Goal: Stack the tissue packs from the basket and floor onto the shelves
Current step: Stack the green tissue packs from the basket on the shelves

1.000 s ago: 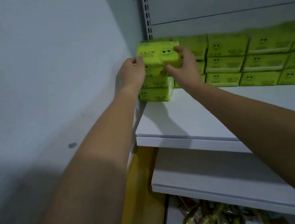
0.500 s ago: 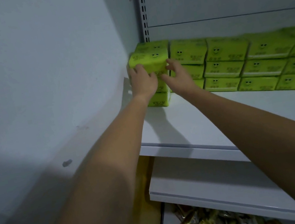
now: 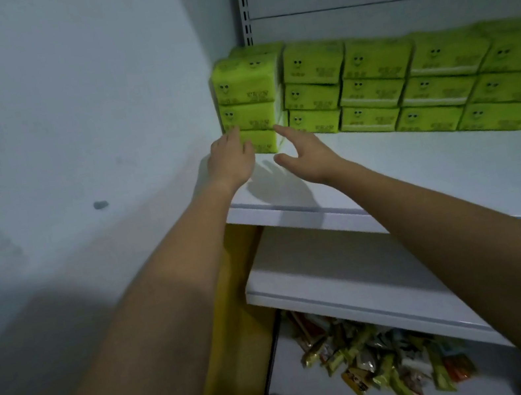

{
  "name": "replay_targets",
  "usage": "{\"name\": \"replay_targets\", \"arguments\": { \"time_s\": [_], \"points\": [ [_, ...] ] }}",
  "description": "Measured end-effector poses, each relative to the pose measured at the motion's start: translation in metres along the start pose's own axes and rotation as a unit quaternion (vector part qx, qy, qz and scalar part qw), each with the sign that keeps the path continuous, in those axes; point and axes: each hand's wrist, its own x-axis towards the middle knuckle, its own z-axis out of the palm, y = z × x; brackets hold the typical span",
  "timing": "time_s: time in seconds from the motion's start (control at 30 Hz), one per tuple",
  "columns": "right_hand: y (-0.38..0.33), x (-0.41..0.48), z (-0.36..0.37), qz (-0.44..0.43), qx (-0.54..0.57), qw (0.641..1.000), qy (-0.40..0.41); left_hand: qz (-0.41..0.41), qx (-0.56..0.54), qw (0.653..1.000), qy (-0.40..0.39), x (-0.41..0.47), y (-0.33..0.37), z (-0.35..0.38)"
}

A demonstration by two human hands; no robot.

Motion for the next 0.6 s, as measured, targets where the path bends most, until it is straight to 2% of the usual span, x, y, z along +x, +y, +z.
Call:
{"name": "replay_targets", "arguments": {
  "time_s": [0.23,0.33,0.47,0.6],
  "points": [
    [0.020,-0.095,0.019,-0.090,-0.012,0.996,-0.003,-0.048,0.047,0.995,0.072,-0.107,-0.002,0.028],
    [0.033,-0.137,0.033,-0.141,-0.022,0.989,-0.030,-0.041,0.050,0.992,0.106,-0.149,-0.006,0.052],
    [0.049,-0.184,0.066,-0.146,-0.003,0.982,-0.119,-0.061,0.056,0.991,0.101,-0.205,-0.013,0.077],
    [0.077,-0.220,0.106,-0.115,0.011,0.980,-0.161,-0.090,0.075,0.992,0.042,-0.255,-0.035,0.110]
  ]
}}
